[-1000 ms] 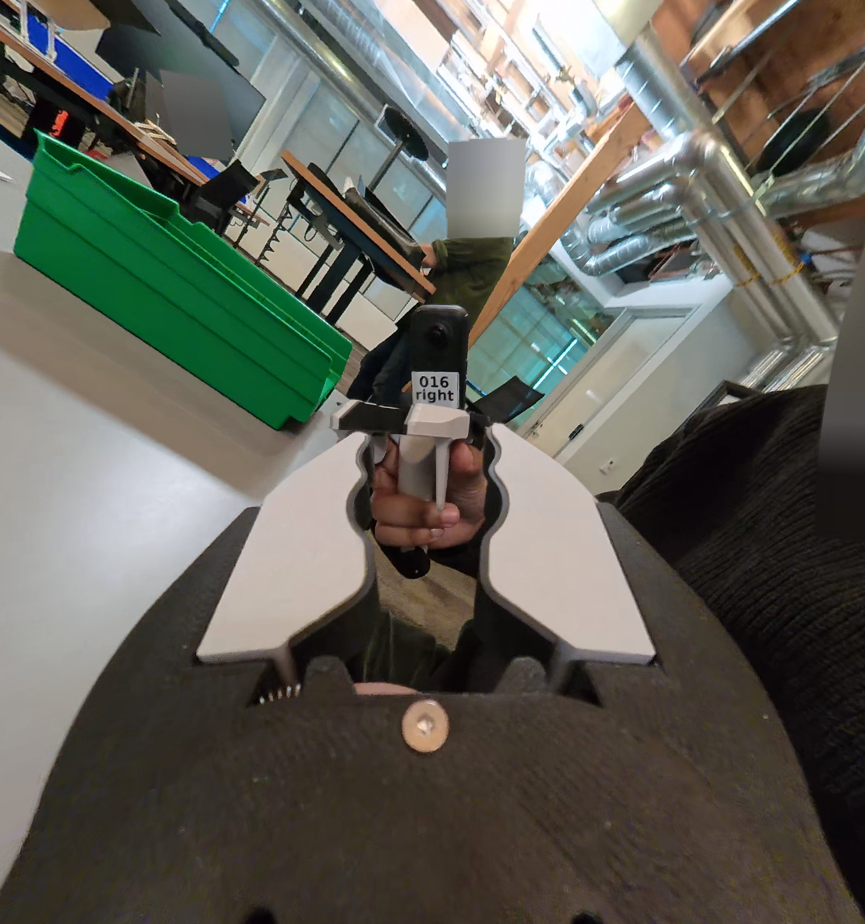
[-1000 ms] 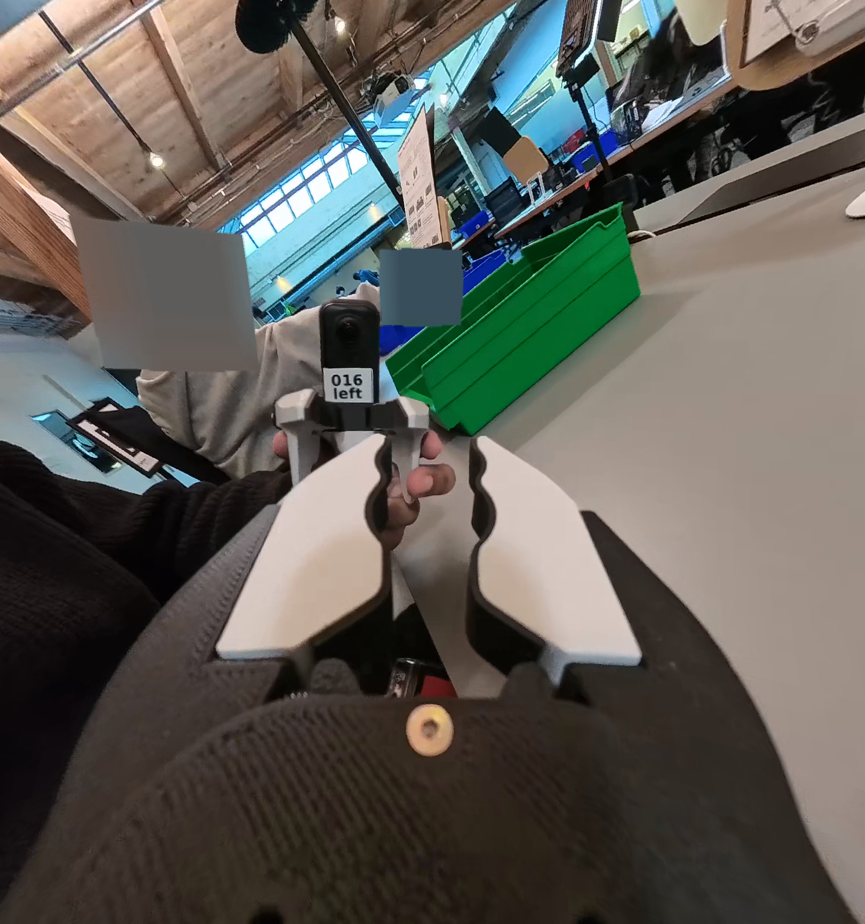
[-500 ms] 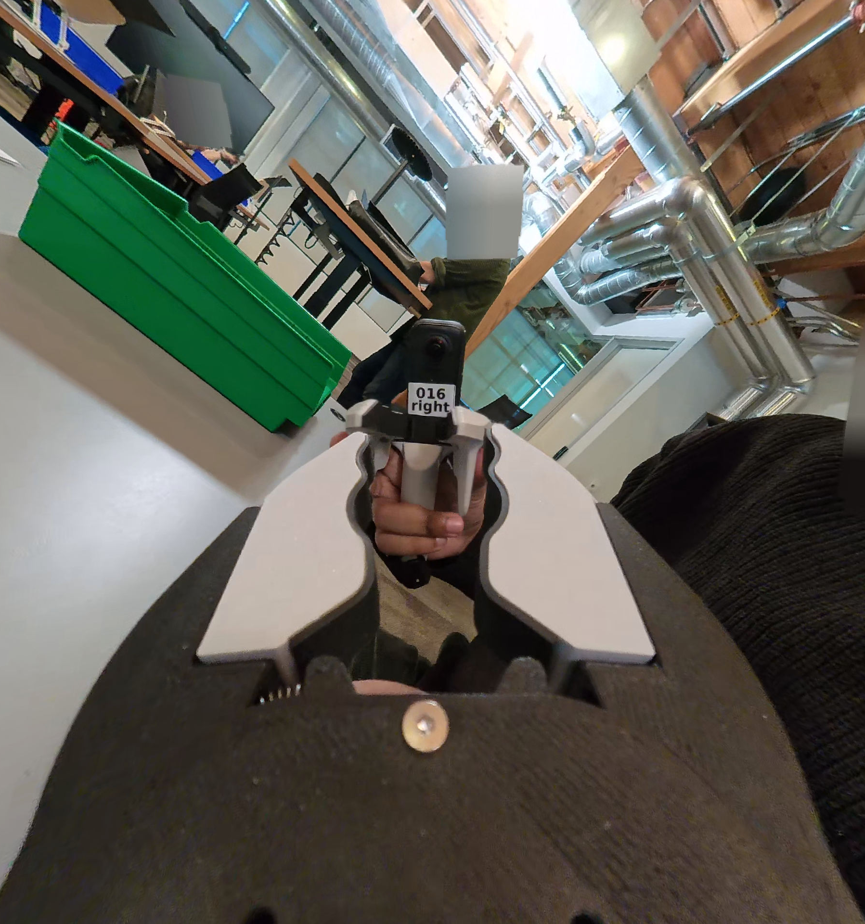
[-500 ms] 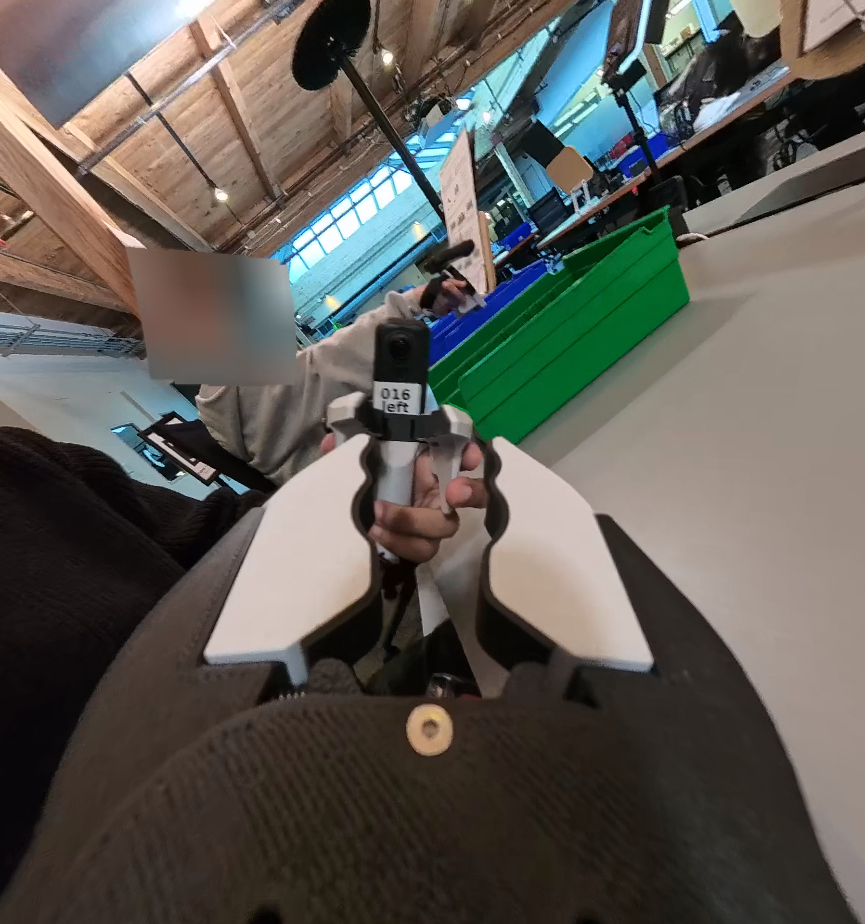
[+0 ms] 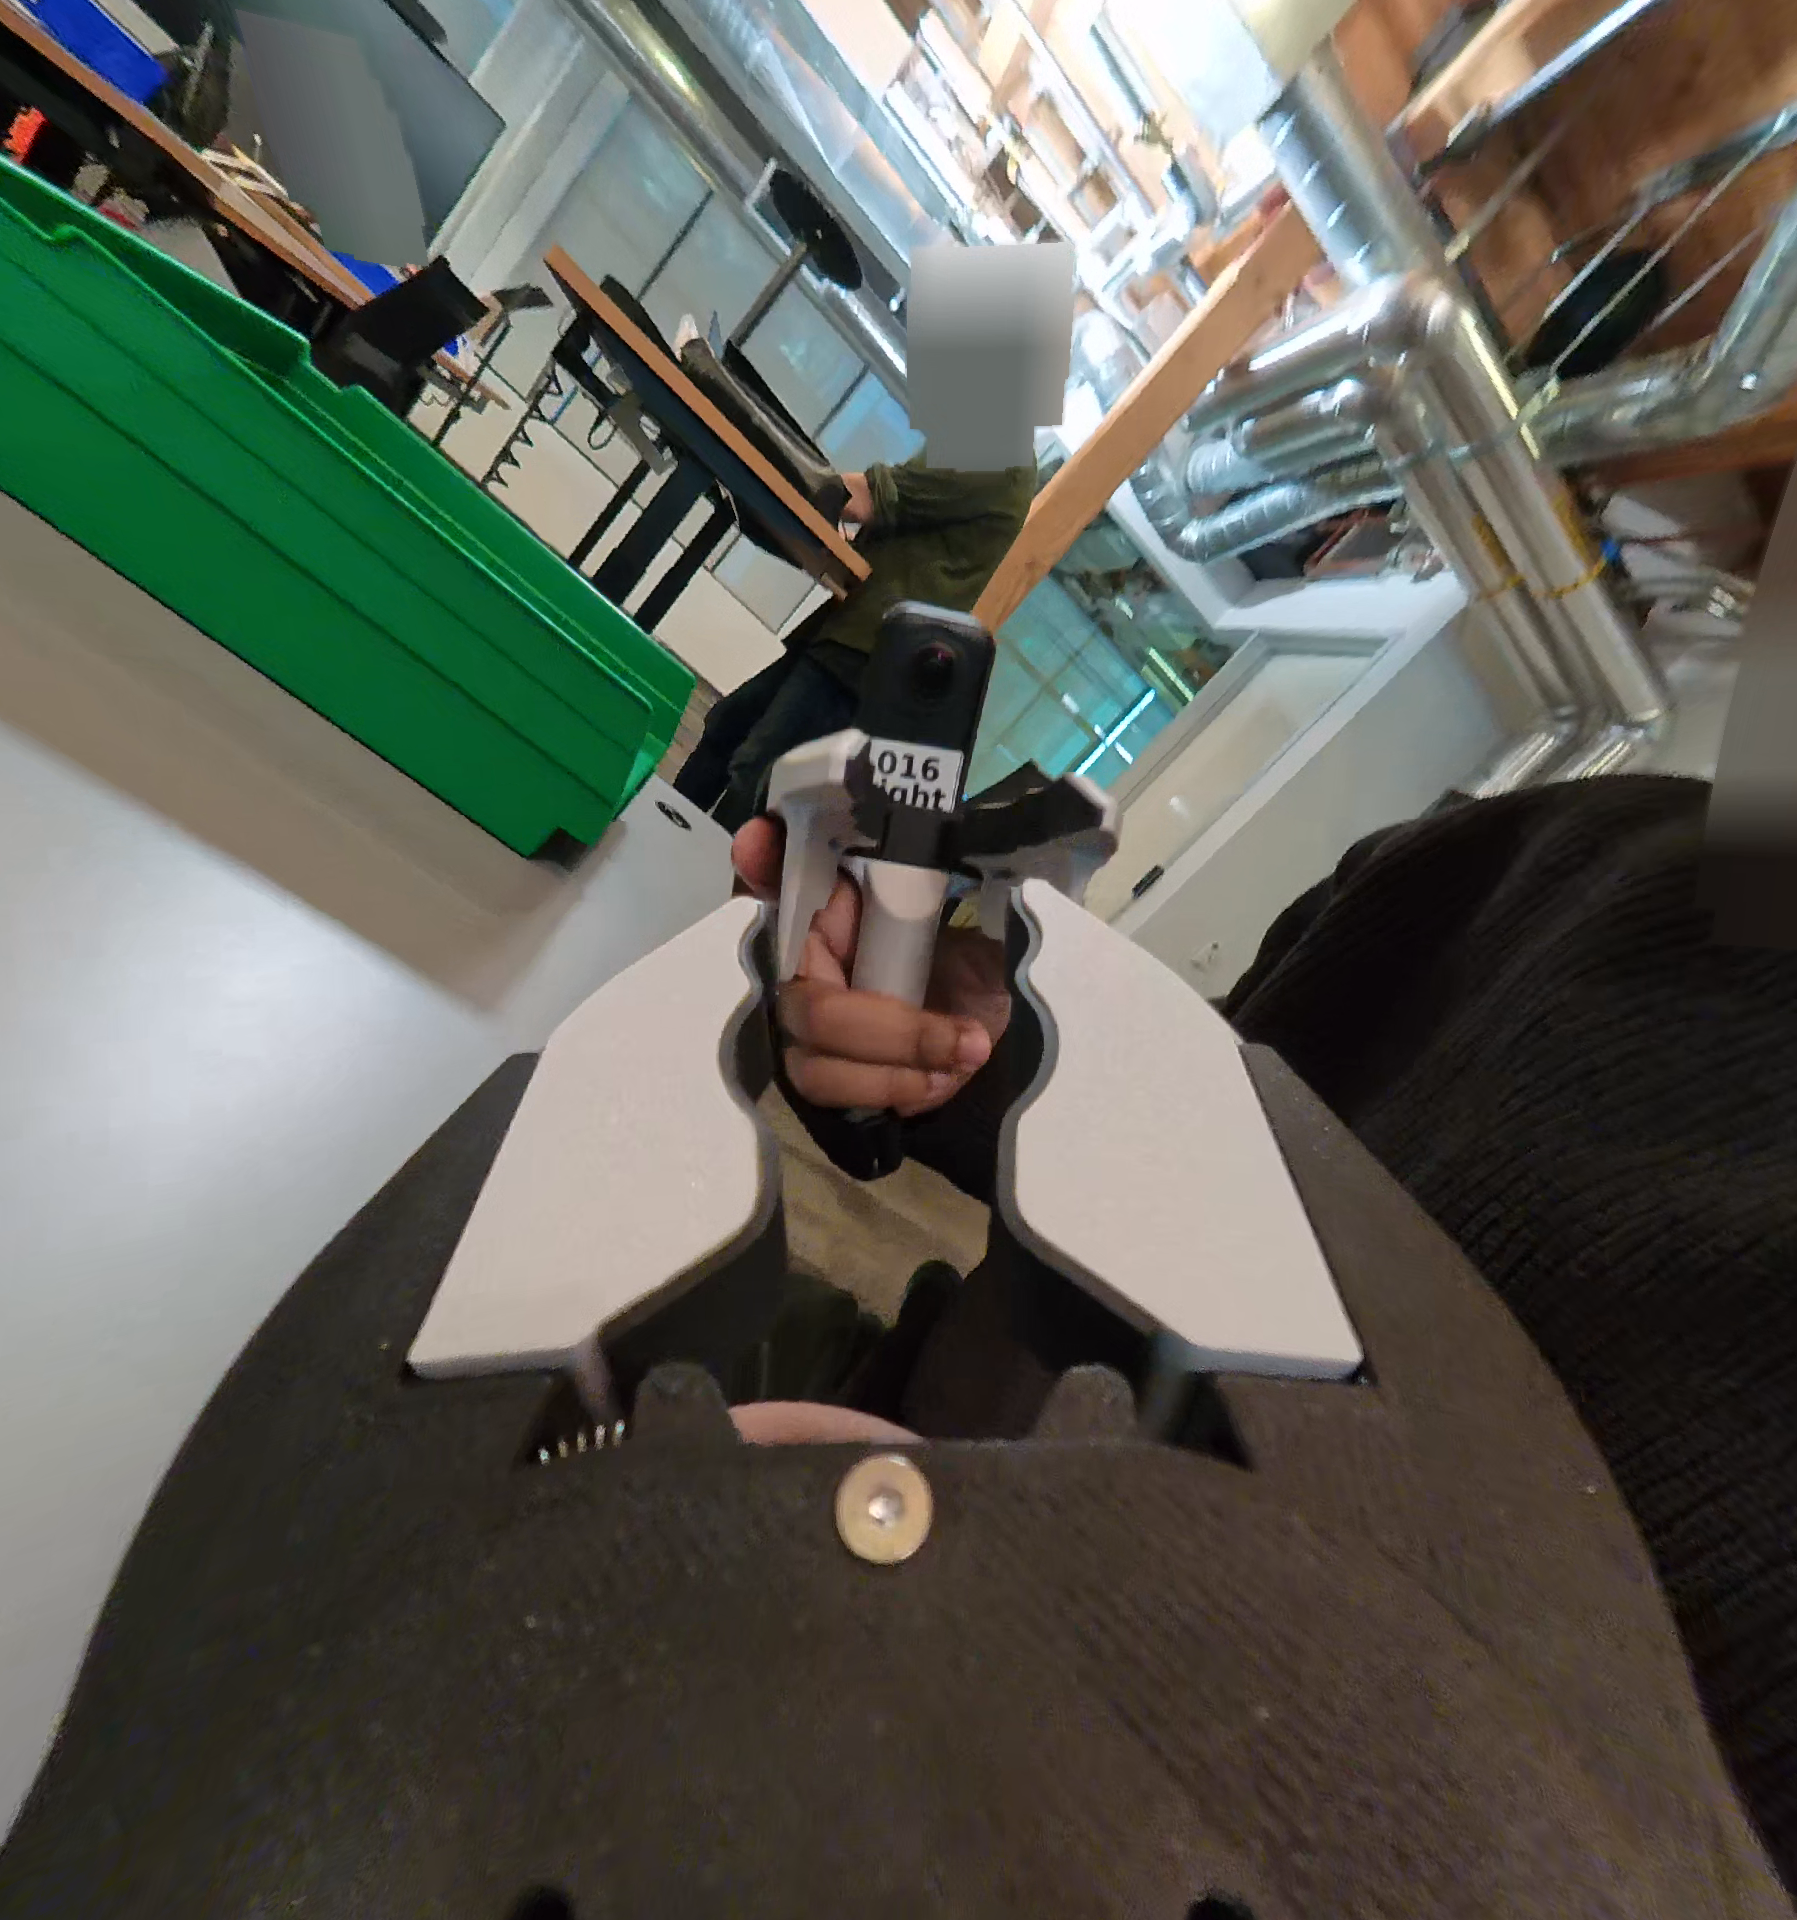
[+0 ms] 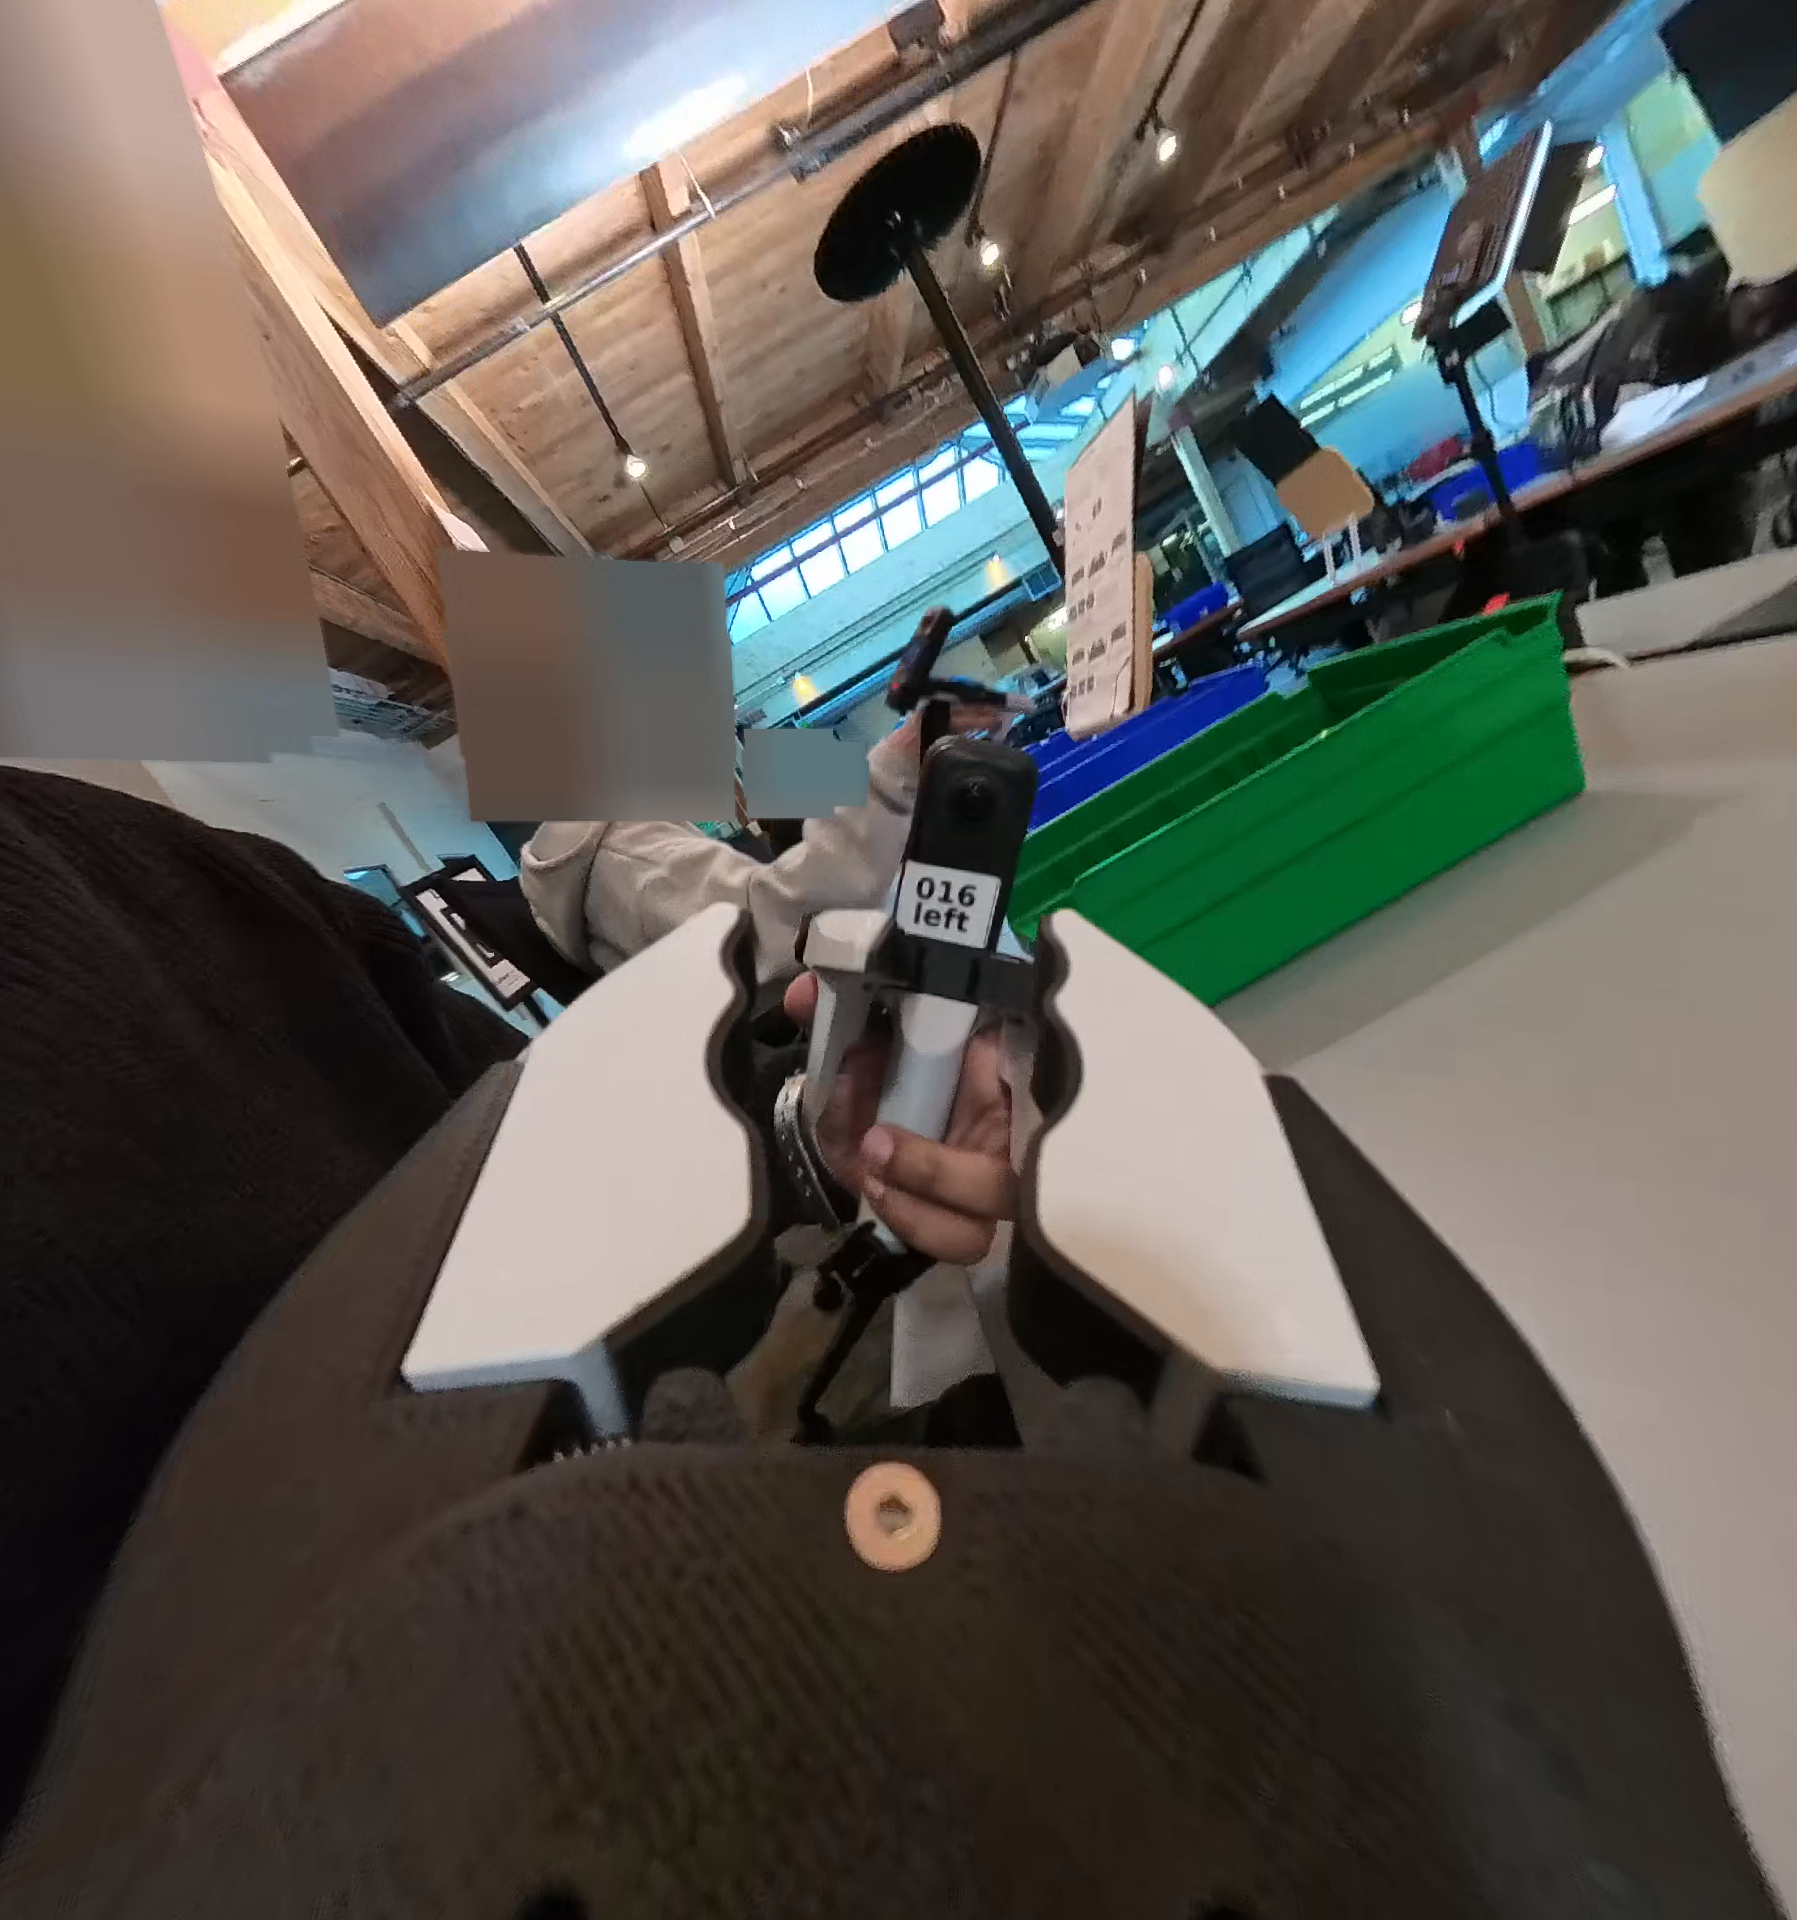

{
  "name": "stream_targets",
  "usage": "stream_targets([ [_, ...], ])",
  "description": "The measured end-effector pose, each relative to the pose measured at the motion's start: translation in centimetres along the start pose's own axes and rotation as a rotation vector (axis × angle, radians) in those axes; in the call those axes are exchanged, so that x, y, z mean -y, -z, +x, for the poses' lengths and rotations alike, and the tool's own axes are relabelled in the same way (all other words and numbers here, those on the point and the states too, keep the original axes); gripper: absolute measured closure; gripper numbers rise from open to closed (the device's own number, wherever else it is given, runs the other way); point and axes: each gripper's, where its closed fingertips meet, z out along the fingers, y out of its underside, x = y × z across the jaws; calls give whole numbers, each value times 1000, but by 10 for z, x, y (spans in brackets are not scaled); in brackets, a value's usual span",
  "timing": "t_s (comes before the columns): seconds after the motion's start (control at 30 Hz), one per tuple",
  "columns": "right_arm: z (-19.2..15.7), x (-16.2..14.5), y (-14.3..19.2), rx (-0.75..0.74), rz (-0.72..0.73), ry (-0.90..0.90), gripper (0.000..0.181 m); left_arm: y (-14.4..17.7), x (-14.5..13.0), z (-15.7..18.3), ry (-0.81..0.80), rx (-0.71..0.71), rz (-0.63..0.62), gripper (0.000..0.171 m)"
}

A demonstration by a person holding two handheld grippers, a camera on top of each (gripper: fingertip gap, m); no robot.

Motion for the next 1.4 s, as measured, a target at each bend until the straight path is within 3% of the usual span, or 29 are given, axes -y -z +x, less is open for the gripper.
stream_targets([
  [0.17, -2, 3, 1, -27, 14, 81, 128, -4, -9, 1, -66, 16, -51, 135],
  [0.43, -2, 3, 1, -10, 21, 33, 126, 1, -2, -12, -116, 122, -17, 136],
  [0.9, -3, -1, -1, 4, 5, 8, 127, -1, -7, -13, -142, 135, -44, 135],
  [1.4, 1, 1, -1, 6, 22, -40, 127, 1, -2, -16, -16, 101, -1, 134],
])
